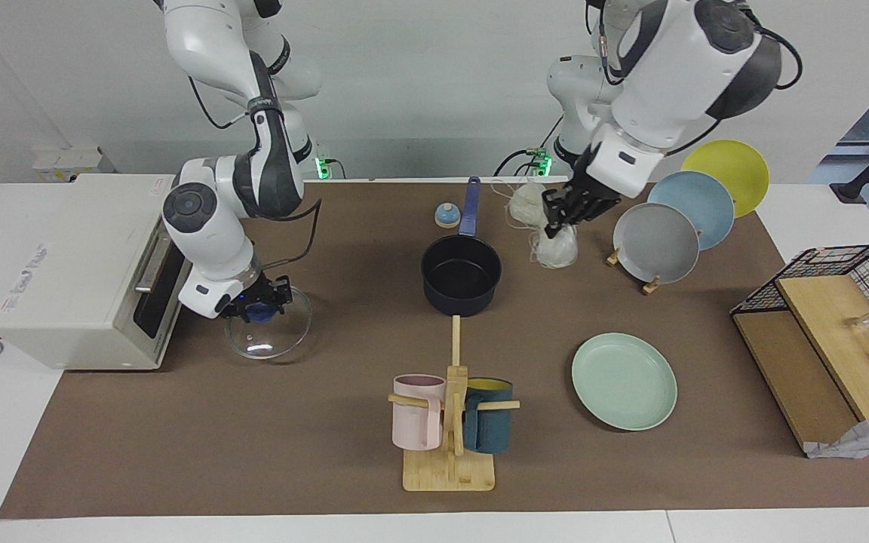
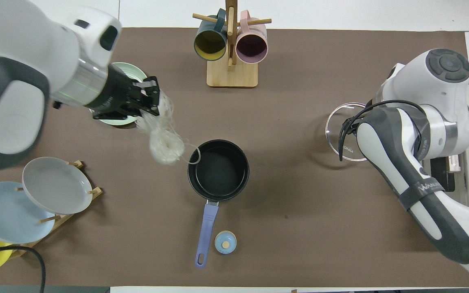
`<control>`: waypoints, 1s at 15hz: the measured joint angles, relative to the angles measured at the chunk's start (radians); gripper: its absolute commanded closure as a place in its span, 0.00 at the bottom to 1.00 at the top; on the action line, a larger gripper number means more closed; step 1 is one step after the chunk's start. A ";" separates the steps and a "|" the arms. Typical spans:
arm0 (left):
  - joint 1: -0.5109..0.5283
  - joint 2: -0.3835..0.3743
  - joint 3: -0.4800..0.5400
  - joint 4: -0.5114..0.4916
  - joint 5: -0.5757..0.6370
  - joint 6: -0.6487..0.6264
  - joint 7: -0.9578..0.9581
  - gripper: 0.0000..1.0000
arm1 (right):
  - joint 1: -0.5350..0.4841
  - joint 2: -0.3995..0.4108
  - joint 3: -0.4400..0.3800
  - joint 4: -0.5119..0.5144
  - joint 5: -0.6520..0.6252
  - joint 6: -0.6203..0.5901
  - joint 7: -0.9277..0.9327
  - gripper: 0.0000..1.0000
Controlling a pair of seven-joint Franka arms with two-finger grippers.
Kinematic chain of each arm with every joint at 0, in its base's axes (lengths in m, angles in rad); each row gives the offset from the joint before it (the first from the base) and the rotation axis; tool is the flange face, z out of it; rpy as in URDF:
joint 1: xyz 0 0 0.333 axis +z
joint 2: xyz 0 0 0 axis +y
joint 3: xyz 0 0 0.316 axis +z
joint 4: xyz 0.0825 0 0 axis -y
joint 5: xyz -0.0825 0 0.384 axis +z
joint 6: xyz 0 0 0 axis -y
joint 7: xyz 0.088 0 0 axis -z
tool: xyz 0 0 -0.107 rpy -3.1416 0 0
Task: Transfer vermicelli from plate to pot
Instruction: 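Carry the vermicelli with the left gripper over the black saucepan, then lower the vermicelli into the saucepan and open the left gripper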
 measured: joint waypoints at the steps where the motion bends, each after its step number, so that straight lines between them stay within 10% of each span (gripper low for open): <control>1: -0.040 -0.017 -0.002 -0.059 -0.001 0.056 -0.026 1.00 | 0.000 -0.023 0.014 0.026 0.000 -0.059 0.002 0.53; 8: -0.191 -0.068 -0.003 -0.501 -0.006 0.466 -0.057 1.00 | 0.002 -0.150 0.126 0.088 0.002 -0.241 0.115 0.57; 14: -0.194 -0.002 0.002 -0.586 -0.006 0.621 -0.018 0.93 | 0.019 -0.153 0.178 0.083 0.002 -0.241 0.227 0.57; 15: -0.194 0.004 0.003 -0.586 -0.006 0.625 -0.005 0.01 | 0.019 -0.153 0.178 0.082 0.002 -0.241 0.231 0.57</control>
